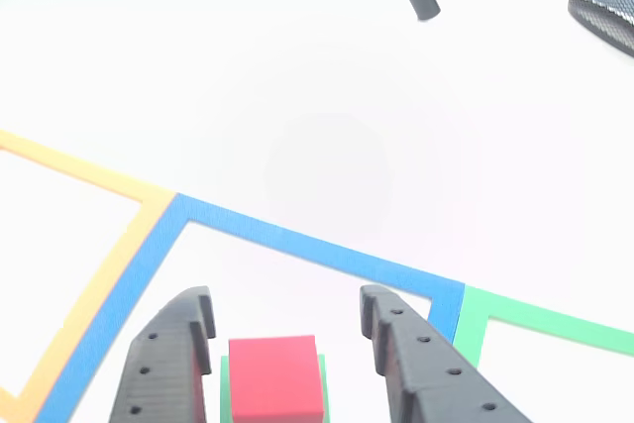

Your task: Tower of hanoi

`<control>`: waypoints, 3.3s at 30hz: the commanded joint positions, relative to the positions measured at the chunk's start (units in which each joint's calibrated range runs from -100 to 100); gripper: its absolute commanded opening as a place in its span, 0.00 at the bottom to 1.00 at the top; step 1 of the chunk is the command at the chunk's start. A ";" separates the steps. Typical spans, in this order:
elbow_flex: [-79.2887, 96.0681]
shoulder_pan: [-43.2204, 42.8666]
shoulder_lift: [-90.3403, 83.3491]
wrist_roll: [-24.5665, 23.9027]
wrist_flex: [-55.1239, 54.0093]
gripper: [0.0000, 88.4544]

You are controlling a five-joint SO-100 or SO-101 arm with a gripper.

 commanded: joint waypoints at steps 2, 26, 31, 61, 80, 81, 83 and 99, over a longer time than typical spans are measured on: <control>-5.36 -0.07 -11.85 0.72 12.26 0.07; -56.27 20.64 -47.78 0.72 114.78 0.01; -74.63 27.06 -42.61 0.72 127.57 0.01; -60.18 53.72 -42.85 0.72 120.20 0.12; -18.99 57.36 -39.46 0.72 65.38 0.39; -17.72 57.55 -38.41 0.72 62.22 0.39; -15.63 58.22 -36.07 0.72 56.48 0.40; -6.81 64.26 -13.87 0.72 16.64 0.49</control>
